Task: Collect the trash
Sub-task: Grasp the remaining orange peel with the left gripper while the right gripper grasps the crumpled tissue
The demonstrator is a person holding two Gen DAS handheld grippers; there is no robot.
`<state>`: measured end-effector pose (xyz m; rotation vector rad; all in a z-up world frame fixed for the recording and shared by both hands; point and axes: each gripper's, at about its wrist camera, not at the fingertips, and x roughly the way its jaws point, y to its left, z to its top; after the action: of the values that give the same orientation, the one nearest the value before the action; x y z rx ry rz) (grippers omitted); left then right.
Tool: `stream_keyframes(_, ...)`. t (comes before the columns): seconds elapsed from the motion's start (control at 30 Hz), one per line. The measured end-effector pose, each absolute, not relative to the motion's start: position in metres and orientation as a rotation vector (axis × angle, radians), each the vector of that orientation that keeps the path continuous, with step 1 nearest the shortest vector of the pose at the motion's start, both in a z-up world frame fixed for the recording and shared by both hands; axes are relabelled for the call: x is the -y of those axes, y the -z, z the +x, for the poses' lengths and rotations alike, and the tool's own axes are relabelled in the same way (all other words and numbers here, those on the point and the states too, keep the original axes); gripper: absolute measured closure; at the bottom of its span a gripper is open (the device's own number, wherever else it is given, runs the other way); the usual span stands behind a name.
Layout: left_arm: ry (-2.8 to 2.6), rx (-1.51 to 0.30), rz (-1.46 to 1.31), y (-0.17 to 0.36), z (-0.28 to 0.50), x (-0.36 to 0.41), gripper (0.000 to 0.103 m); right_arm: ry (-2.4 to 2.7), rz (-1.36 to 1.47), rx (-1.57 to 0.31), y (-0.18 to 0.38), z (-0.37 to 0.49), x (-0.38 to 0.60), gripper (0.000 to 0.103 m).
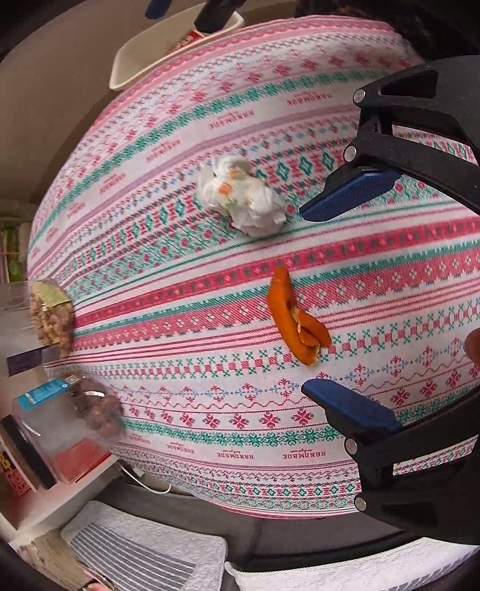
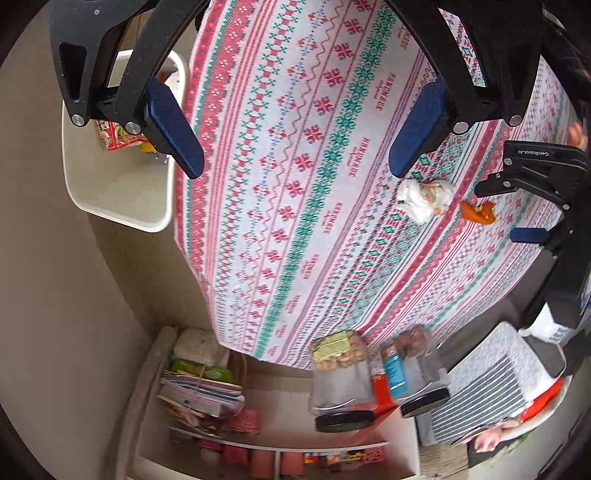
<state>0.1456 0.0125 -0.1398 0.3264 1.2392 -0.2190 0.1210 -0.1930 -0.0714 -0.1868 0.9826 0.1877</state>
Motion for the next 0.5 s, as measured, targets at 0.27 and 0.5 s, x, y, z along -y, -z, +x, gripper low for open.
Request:
stream_keyframes(0.27,0.31,-1.254,0.423,0.169,0.155,-0.027,0.03,-0.376,-0.269,-1.036,0.099,0.133,0.154,0.007)
stream_keyframes(0.5,0.346,-1.265,0.309,0.167,0.162,-0.029,0.07,-0.497,-0.312,-1.047,0.112,0.146,0.132,0.007)
